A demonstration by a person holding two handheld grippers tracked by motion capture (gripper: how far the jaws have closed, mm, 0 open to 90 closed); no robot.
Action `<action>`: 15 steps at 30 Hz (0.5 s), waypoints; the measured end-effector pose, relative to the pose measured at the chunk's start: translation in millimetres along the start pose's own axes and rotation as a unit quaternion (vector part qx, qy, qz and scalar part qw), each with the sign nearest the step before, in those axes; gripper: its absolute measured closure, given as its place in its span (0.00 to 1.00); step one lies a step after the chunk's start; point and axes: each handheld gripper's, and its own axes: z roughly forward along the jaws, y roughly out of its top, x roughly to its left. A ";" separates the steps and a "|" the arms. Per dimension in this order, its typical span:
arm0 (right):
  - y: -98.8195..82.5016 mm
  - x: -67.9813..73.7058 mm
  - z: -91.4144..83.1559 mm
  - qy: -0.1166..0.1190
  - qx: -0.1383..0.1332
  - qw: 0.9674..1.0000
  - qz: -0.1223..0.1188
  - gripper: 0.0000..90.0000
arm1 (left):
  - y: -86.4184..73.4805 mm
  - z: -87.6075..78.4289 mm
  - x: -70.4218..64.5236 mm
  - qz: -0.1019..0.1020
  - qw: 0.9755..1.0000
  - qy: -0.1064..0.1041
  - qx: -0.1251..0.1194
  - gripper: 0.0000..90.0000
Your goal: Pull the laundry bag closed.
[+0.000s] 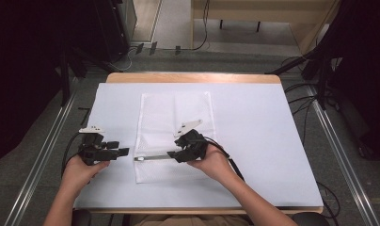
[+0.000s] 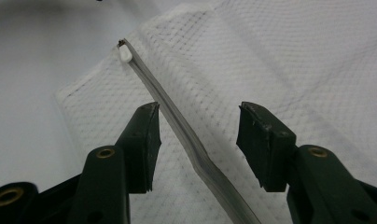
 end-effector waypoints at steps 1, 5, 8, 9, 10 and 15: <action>2.4 2.6 2.8 0.003 0.000 1.000 0.000 0.57 | -0.3 0.2 0.7 0.000 1.000 0.000 -0.001 0.40; 6.3 6.7 8.7 0.009 0.002 1.000 -0.005 0.59 | -0.8 -0.1 2.3 -0.002 1.000 0.001 0.002 0.40; 8.5 9.3 13.5 0.016 0.000 1.000 -0.005 0.60 | -0.7 -0.2 2.7 -0.004 1.000 0.000 0.001 0.40; 8.5 9.3 13.5 0.016 0.000 1.000 -0.005 0.60 | -0.6 -0.1 2.7 -0.002 1.000 0.000 0.001 0.40; 9.2 10.1 15.7 0.018 -0.002 1.000 -0.007 0.60 | -0.7 0.1 2.4 -0.003 1.000 0.000 0.001 0.40; 12.5 15.4 24.3 0.025 -0.001 1.000 -0.010 0.61 | -0.7 -0.1 2.7 -0.002 1.000 0.000 0.001 0.40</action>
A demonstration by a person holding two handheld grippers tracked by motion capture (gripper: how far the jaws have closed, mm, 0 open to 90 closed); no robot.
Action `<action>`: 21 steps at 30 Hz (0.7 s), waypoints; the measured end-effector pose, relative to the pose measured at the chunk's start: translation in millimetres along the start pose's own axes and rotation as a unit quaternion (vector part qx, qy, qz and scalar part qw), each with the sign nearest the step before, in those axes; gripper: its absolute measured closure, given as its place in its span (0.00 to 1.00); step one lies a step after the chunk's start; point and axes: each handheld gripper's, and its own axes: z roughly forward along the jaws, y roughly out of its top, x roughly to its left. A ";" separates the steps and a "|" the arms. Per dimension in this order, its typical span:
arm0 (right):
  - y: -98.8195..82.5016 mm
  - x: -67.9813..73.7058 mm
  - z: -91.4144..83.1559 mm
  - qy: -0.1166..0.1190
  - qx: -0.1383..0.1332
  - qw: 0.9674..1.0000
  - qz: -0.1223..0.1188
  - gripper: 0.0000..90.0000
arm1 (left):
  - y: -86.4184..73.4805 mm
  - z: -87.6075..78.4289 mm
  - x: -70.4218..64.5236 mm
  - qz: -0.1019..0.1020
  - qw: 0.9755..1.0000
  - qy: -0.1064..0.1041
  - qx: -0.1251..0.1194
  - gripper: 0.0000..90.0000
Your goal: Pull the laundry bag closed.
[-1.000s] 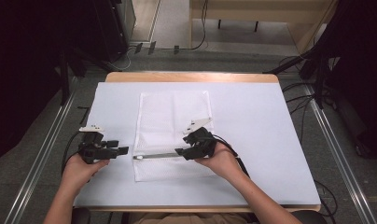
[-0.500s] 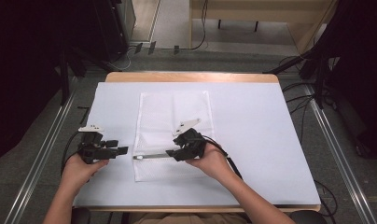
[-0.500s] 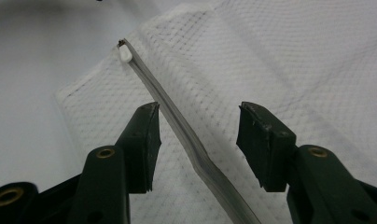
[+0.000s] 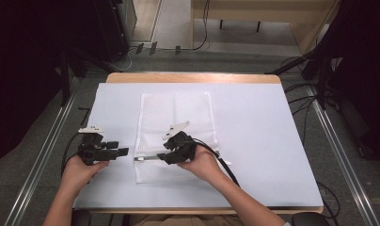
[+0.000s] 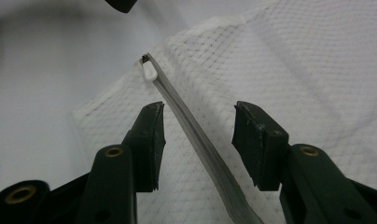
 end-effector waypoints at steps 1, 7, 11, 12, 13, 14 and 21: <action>1.1 1.6 3.3 0.003 0.000 1.000 0.000 0.61 | 0.0 0.0 0.1 0.000 1.000 0.001 0.000 0.40; 2.9 4.9 10.7 0.006 0.004 1.000 -0.004 0.61 | -0.1 1.1 0.2 -0.002 1.000 -0.001 0.000 0.40; 4.5 7.2 17.1 0.009 0.008 1.000 -0.006 0.64 | -0.1 1.5 0.2 -0.001 1.000 -0.001 0.001 0.40; 5.0 7.8 18.3 0.010 0.008 1.000 -0.005 0.65 | -0.1 1.4 0.4 -0.001 1.000 -0.001 0.001 0.40; 5.0 7.8 18.3 0.010 0.008 1.000 -0.005 0.65 | -0.1 1.4 0.4 -0.001 1.000 -0.001 0.001 0.40; 6.2 8.9 20.7 0.012 0.010 1.000 -0.003 0.66 | -0.1 1.3 0.5 -0.001 1.000 -0.001 0.001 0.40; 10.9 15.1 32.0 0.029 0.011 1.000 0.000 0.71 | -0.1 1.5 0.5 -0.002 1.000 -0.001 0.000 0.40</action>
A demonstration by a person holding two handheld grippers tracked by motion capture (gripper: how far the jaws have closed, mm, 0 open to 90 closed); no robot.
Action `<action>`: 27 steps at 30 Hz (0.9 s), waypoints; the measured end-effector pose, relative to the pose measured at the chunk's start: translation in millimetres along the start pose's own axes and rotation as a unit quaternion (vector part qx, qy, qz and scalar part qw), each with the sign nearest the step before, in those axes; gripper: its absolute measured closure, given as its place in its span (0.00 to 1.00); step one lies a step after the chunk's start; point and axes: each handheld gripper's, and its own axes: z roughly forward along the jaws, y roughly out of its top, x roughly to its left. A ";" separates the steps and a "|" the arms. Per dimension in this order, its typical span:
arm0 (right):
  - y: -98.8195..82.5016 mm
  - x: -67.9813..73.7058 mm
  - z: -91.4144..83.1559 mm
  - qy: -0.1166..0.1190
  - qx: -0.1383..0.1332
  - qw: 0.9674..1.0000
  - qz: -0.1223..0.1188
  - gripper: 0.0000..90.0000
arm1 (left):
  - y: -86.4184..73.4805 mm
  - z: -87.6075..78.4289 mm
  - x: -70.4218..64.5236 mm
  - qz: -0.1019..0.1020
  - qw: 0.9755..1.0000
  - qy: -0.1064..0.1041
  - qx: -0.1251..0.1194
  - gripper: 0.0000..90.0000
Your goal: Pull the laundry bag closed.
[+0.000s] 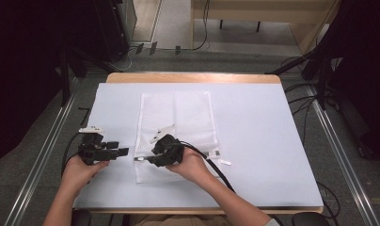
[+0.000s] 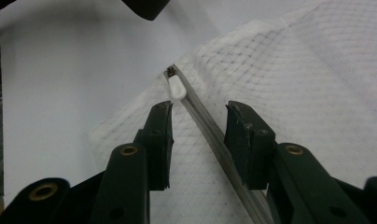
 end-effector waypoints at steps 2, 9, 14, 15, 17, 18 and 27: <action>0.9 2.6 4.2 0.002 0.004 1.000 0.000 0.73 | 0.0 -0.3 0.1 0.000 1.000 0.001 0.000 0.40; 2.0 6.0 15.3 0.009 0.016 1.000 -0.002 0.80 | 0.0 -1.2 0.8 0.000 1.000 0.001 -0.001 0.40; 3.4 5.4 23.3 0.010 0.023 1.000 0.006 0.84 | -0.1 -1.7 0.7 0.001 1.000 0.006 -0.003 0.40; 3.7 5.3 25.1 0.010 0.025 1.000 0.006 0.85 | -0.1 -1.8 0.8 0.000 1.000 0.006 -0.003 0.40; 4.7 7.2 30.3 0.012 0.032 0.999 0.008 0.86 | -0.1 -2.0 1.1 0.000 1.000 0.006 -0.003 0.40; 5.0 8.0 31.6 0.013 0.034 0.999 0.011 0.86 | -0.1 -1.8 1.1 0.000 1.000 0.006 -0.002 0.40; 10.7 7.0 39.5 0.026 0.030 0.999 0.019 0.88 | -0.1 -2.1 1.2 0.001 1.000 0.005 -0.002 0.40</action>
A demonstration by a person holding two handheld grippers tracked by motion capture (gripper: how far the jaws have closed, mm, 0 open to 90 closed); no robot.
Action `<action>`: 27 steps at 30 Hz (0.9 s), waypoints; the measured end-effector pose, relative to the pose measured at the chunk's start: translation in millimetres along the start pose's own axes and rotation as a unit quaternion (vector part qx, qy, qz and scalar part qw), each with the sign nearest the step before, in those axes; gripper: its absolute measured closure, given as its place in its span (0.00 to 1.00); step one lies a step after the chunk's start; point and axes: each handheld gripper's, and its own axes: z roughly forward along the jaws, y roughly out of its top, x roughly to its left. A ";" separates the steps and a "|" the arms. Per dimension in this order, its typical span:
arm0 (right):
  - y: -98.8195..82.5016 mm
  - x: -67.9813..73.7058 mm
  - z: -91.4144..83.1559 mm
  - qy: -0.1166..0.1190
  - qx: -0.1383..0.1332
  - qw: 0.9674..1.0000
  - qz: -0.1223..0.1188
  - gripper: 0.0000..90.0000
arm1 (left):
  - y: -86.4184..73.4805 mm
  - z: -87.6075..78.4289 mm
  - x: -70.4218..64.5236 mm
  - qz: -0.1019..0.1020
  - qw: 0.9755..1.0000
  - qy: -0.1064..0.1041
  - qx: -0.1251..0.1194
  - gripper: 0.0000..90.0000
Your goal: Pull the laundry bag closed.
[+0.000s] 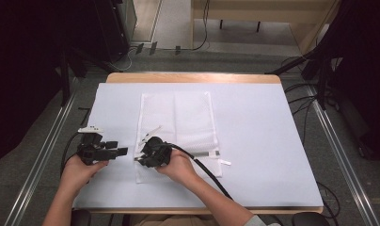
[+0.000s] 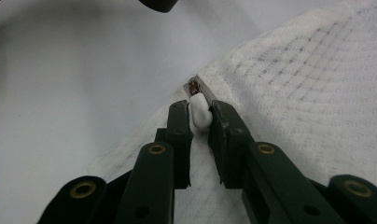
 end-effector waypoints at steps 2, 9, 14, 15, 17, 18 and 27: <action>1.1 0.4 0.9 0.000 0.000 1.000 0.001 0.89 | 0.0 0.0 0.1 0.000 1.000 0.000 0.000 0.40; 9.1 3.9 8.8 -0.003 0.003 1.000 -0.003 0.94 | -0.3 -0.5 0.8 -0.002 1.000 -0.007 0.002 0.43; 11.5 3.0 8.9 -0.006 0.008 1.000 -0.007 0.97 | -0.5 -0.5 0.6 -0.003 1.000 -0.008 0.002 0.45; 12.0 2.7 7.4 -0.003 0.009 1.000 -0.006 0.98 | -0.4 -0.1 0.3 0.000 1.000 -0.011 0.004 0.45; 13.8 4.5 2.6 -0.005 0.004 1.000 -0.011 0.98 | -0.3 0.1 -0.4 0.003 1.000 -0.012 0.004 0.45; 13.8 4.5 2.6 -0.005 0.004 1.000 -0.011 0.98 | -0.3 0.1 -0.4 0.003 1.000 -0.012 0.004 0.45; 21.4 -2.7 -20.7 -0.011 -0.023 1.000 -0.015 0.98 | 0.0 0.5 -5.2 0.014 0.999 -0.038 0.000 0.46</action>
